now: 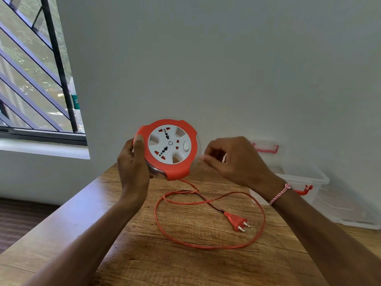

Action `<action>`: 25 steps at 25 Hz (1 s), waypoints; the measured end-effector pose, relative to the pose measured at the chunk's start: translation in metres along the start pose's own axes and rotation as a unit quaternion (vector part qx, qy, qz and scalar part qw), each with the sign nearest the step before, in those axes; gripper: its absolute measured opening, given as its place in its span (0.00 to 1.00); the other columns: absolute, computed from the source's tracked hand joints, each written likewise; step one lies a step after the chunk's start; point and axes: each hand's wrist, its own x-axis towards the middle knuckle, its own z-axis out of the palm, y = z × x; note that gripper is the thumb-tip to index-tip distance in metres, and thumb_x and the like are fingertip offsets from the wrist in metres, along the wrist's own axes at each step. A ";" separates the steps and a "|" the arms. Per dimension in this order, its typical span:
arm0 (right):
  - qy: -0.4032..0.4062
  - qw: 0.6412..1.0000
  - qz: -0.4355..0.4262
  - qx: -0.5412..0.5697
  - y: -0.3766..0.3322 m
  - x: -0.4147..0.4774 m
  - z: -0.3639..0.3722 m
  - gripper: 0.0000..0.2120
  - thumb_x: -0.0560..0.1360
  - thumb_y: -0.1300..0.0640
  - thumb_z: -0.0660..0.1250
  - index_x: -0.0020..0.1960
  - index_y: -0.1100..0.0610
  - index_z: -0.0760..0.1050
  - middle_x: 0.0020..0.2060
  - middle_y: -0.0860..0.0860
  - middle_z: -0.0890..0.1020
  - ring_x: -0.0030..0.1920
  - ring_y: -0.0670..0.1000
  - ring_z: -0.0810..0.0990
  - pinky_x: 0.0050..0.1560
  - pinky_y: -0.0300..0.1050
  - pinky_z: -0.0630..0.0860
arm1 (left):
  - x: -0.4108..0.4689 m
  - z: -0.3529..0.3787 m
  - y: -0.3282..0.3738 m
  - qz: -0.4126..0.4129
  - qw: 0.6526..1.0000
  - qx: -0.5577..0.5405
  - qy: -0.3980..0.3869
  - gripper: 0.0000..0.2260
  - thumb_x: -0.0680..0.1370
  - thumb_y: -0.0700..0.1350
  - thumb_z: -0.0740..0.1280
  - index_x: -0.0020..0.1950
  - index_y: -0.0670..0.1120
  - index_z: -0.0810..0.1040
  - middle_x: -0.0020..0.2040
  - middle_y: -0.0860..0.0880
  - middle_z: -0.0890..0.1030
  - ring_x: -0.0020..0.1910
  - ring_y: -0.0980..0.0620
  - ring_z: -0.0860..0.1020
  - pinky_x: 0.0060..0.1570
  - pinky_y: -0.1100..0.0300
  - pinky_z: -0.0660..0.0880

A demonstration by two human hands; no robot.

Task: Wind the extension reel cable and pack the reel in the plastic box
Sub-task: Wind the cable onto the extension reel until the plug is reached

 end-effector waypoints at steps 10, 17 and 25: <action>-0.019 0.928 -0.163 -0.333 -0.036 0.001 -0.004 0.30 0.71 0.43 0.77 0.70 0.47 0.75 0.60 0.58 0.80 0.54 0.58 0.83 0.40 0.50 0.83 | -0.025 0.008 0.009 0.091 0.986 0.039 -0.137 0.16 0.81 0.57 0.58 0.65 0.55 0.75 0.45 0.68 0.84 0.42 0.59 0.86 0.38 0.63 0.83; 0.017 0.939 -0.151 -0.309 -0.037 -0.001 0.004 0.29 0.73 0.41 0.74 0.71 0.47 0.73 0.50 0.57 0.85 0.44 0.56 0.86 0.34 0.46 0.80 | -0.027 0.008 0.013 0.098 0.989 0.012 -0.108 0.18 0.81 0.57 0.59 0.67 0.52 0.75 0.46 0.69 0.84 0.43 0.60 0.86 0.36 0.66 0.82; 0.137 0.983 0.093 -0.073 -0.070 -0.007 0.014 0.30 0.73 0.31 0.66 0.64 0.50 0.71 0.47 0.49 0.85 0.37 0.49 0.84 0.33 0.37 0.79 | -0.041 0.010 0.026 0.190 0.979 0.016 -0.068 0.23 0.81 0.65 0.55 0.69 0.53 0.71 0.50 0.74 0.81 0.46 0.68 0.83 0.39 0.71 0.80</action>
